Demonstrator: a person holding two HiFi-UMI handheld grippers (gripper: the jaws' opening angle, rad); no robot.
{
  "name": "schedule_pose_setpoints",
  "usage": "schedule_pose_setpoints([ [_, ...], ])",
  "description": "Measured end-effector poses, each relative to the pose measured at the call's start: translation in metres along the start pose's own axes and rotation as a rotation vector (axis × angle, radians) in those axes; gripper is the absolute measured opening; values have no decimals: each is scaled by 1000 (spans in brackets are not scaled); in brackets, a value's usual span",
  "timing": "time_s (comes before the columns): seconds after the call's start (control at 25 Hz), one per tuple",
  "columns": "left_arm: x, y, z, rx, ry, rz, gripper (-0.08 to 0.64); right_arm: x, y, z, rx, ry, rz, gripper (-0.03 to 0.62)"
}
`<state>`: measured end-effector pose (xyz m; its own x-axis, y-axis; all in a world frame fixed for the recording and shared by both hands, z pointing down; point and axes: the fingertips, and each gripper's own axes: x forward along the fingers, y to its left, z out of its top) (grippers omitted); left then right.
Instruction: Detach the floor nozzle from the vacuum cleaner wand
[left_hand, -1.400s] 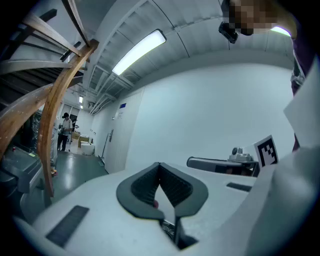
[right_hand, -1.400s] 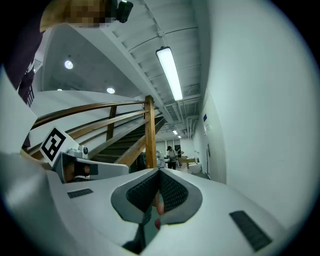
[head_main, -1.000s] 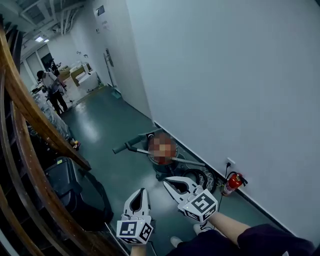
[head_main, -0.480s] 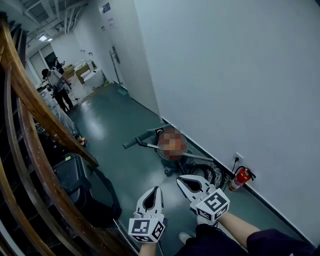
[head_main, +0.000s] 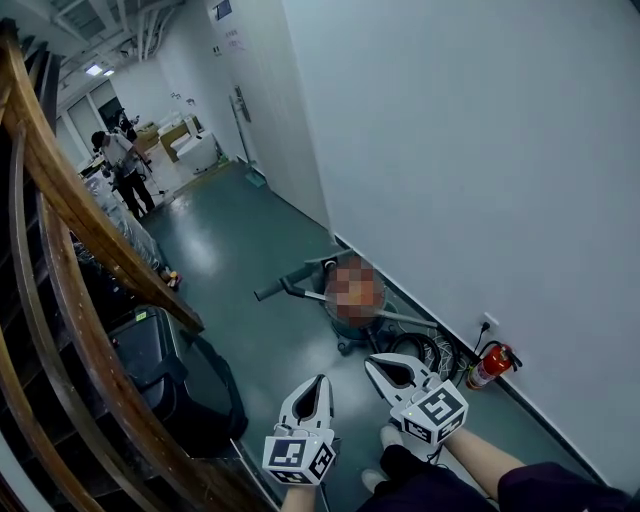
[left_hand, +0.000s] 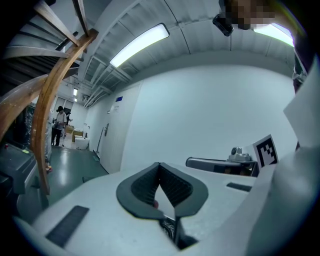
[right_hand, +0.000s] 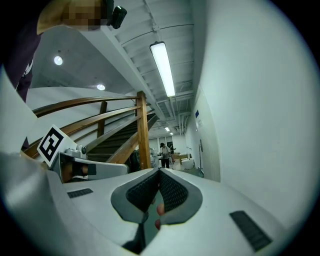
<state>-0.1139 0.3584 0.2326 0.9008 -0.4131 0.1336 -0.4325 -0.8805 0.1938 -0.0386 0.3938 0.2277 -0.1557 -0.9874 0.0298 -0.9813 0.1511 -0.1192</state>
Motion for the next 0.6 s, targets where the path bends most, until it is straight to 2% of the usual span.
schedule_pose_setpoints([
  [0.6,83,28,7,-16,20,73,5,54,-73,-2,31,14,77,17],
])
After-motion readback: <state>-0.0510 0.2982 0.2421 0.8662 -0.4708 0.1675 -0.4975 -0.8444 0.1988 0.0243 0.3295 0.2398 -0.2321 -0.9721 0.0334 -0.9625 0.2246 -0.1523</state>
